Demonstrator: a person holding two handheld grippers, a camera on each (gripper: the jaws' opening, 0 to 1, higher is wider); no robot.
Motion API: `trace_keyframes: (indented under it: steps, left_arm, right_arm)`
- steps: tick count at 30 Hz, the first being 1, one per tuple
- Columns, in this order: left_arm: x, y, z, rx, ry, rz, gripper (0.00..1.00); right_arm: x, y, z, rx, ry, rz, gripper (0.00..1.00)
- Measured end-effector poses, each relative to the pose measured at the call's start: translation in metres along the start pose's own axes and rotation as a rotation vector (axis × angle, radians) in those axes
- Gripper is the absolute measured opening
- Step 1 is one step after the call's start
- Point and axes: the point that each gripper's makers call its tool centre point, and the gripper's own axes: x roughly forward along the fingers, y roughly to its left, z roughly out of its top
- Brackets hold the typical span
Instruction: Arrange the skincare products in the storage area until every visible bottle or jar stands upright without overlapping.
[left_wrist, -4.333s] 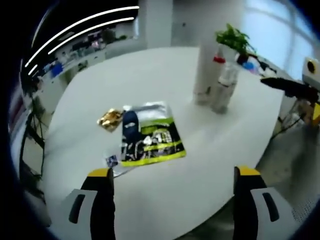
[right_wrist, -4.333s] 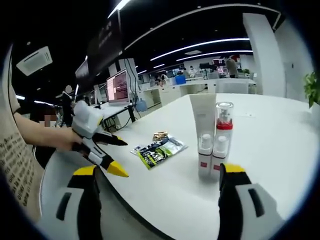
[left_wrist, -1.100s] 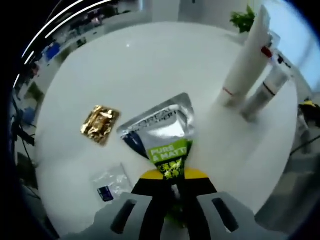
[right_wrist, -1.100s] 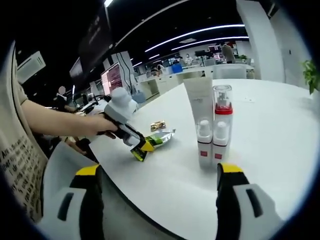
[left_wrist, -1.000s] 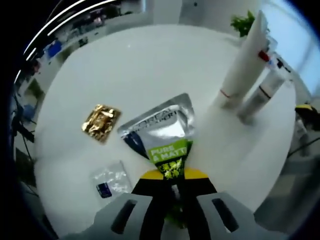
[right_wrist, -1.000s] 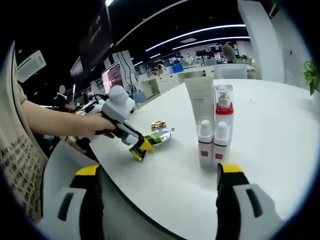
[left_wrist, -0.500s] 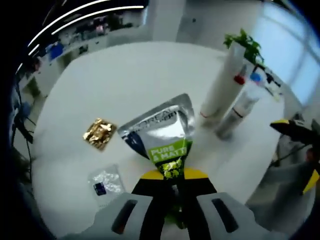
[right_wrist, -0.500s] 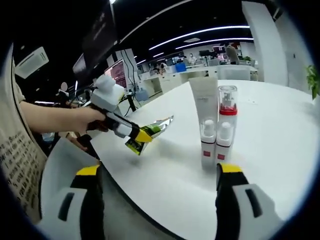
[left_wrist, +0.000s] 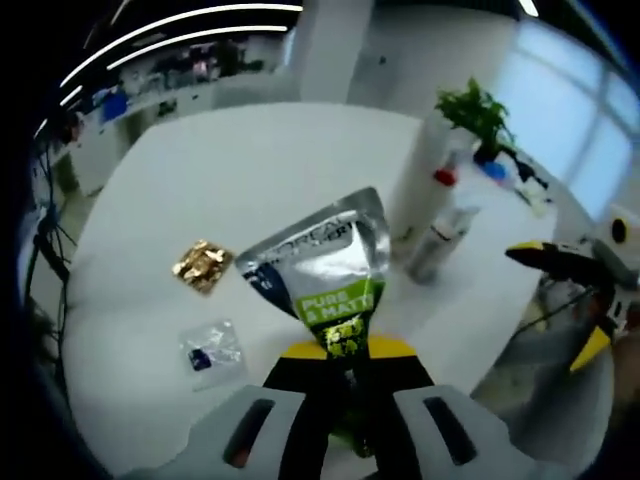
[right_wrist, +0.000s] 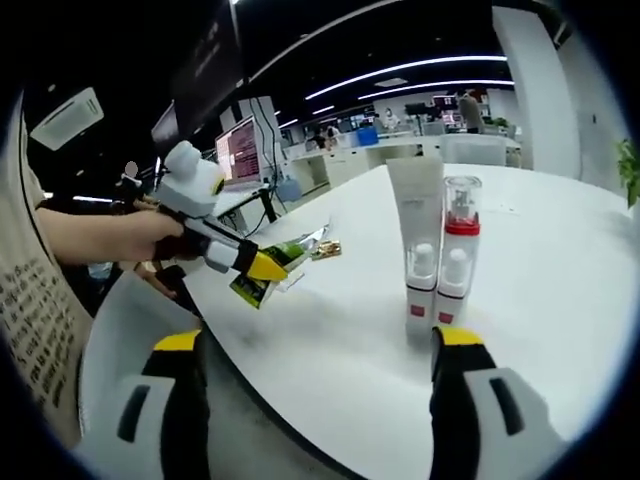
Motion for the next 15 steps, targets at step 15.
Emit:
trace_keyframes:
  steps: [15]
  left_arm:
    - [-0.043, -0.039, 0.008, -0.009, -0.132, -0.088, 0.06]
  right_arm:
    - [0.002, 0.016, 0.022, 0.081, -0.078, 0.025, 0.86]
